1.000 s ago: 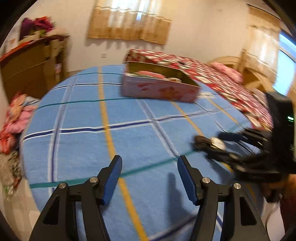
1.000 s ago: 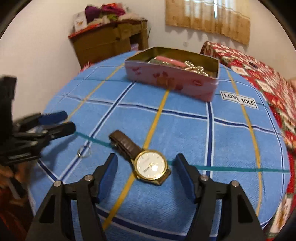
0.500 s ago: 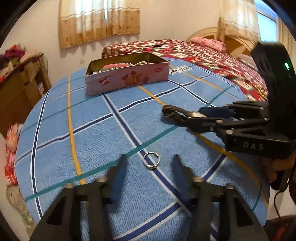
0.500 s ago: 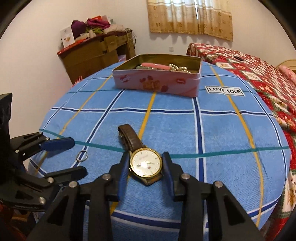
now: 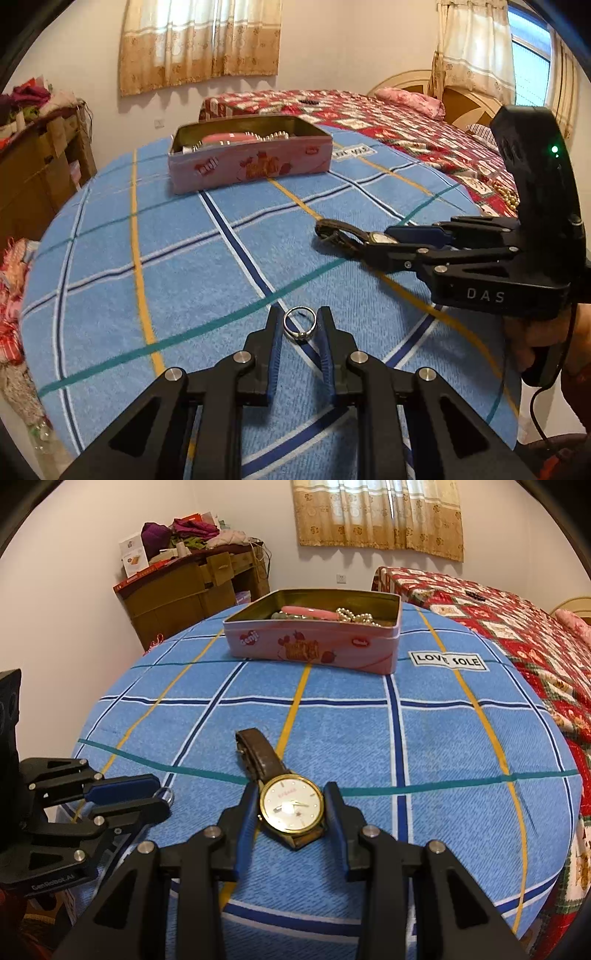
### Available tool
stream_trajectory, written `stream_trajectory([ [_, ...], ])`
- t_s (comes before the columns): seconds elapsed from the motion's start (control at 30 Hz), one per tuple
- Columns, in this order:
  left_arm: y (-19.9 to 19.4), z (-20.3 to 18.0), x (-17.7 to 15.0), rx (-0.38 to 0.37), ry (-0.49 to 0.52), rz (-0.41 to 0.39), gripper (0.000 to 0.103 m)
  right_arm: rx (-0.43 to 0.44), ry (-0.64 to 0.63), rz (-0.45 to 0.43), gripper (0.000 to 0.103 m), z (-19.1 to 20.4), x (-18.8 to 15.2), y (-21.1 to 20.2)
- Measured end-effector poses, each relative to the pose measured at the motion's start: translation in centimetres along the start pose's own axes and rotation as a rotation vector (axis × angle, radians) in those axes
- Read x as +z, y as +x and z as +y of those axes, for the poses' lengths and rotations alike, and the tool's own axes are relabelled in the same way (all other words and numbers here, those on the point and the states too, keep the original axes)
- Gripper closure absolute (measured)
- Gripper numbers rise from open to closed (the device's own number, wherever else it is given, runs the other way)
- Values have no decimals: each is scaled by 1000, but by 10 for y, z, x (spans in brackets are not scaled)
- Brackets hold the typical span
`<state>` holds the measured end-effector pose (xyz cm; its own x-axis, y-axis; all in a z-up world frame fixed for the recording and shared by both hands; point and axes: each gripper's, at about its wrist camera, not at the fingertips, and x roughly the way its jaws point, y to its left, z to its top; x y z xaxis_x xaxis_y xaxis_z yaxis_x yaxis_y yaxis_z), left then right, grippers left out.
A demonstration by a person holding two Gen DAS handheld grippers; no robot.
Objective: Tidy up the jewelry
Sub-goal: 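Grasp the small ring with the left gripper while the right gripper grasps the gold wristwatch, then lower the ring and wristwatch into the tin and open both grippers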
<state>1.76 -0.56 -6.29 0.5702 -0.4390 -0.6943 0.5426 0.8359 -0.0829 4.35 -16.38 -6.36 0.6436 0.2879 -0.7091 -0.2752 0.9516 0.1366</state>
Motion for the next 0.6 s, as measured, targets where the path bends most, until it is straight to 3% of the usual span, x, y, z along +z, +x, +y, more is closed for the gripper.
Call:
stream_trajectory([
  [0.3,-16,8,16,-1,-39,-76,84,-4,74,-55,65,-8,2,-11],
  [0.6,-18,20,39,-9,-76,-131,84,15,138,-162,65,-16,29,-31],
])
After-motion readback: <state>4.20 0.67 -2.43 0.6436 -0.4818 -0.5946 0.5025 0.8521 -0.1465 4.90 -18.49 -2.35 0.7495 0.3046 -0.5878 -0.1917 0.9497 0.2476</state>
